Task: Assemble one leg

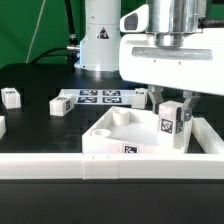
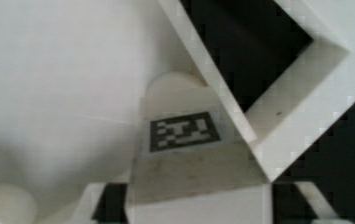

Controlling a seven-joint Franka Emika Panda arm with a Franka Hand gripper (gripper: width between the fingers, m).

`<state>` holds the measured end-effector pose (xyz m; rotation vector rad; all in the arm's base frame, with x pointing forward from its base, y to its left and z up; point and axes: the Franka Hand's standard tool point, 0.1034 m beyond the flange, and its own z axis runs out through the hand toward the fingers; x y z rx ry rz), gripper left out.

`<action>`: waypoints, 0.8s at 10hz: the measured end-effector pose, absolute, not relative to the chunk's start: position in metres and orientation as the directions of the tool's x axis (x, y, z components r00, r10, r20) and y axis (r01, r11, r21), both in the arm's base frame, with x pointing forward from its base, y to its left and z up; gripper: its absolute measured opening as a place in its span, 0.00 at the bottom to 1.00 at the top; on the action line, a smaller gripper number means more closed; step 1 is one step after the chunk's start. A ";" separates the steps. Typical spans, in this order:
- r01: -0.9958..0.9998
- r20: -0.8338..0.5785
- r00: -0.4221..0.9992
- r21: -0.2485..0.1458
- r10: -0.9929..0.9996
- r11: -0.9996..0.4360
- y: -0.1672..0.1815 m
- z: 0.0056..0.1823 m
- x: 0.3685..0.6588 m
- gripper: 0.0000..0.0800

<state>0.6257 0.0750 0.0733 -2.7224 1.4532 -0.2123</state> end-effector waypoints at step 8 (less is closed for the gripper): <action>-0.859 0.111 0.497 -0.080 -0.861 -0.506 0.066 0.073 0.621 0.80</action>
Offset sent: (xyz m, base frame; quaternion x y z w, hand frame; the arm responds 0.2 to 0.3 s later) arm 0.0000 0.0000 0.0000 0.0000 0.0000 0.0000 1.0000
